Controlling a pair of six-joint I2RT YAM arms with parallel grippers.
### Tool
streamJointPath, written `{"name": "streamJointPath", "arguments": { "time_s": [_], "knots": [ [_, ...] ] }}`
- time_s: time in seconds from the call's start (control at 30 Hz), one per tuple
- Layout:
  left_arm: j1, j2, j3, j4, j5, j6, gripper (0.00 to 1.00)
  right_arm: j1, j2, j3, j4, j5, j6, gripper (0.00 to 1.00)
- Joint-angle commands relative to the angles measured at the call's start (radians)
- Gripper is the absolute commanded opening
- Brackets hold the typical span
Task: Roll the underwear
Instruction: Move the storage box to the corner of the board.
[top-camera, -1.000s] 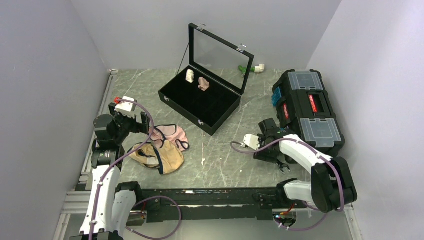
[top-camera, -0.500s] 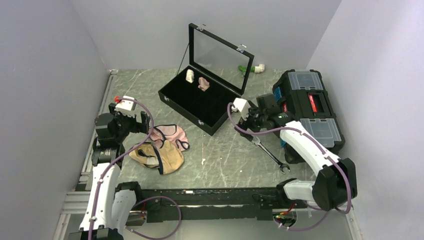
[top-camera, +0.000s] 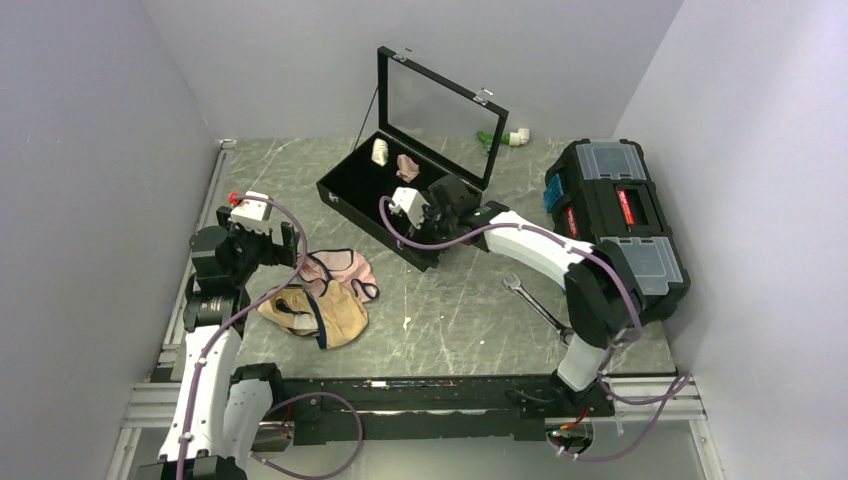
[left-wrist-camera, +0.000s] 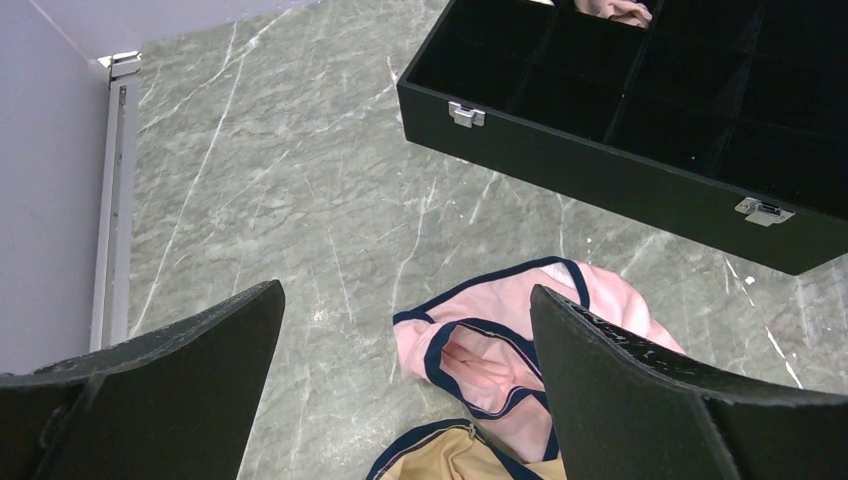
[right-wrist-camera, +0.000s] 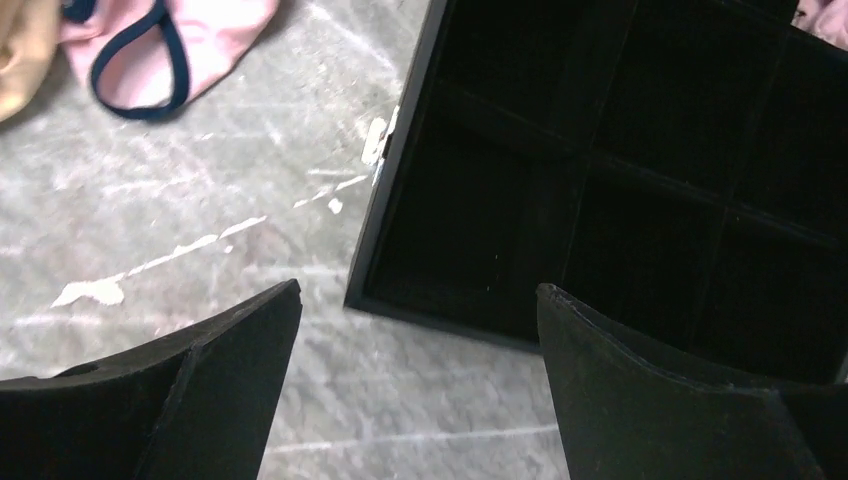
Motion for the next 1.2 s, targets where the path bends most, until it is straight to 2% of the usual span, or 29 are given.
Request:
{"name": "streamJointPath", "arguments": {
  "time_s": [0.0,0.17,0.27,0.4,0.8,1.17],
  "knots": [
    [0.004,-0.016,0.043,0.011,-0.006,0.004,0.99,0.024,0.098,0.091,0.063,0.067,0.056,0.88],
    [0.004,-0.014,0.041,0.012,-0.005,0.005,0.99,0.033,0.180,0.118,0.042,0.122,0.038,0.85],
    [0.005,-0.016,0.037,0.017,-0.003,0.006,0.99,0.027,0.205,0.111,0.053,0.218,0.011,0.83],
    [0.005,-0.019,0.033,0.020,0.002,0.011,0.99,-0.020,0.233,0.131,0.045,0.289,-0.019,0.83],
    [0.005,-0.021,0.035,0.014,0.007,0.013,0.99,-0.190,0.310,0.270,-0.015,0.276,-0.119,0.82],
    [0.005,-0.021,0.035,0.013,0.007,0.015,0.99,-0.253,0.385,0.364,-0.105,0.371,-0.359,0.85]
  ]
}}
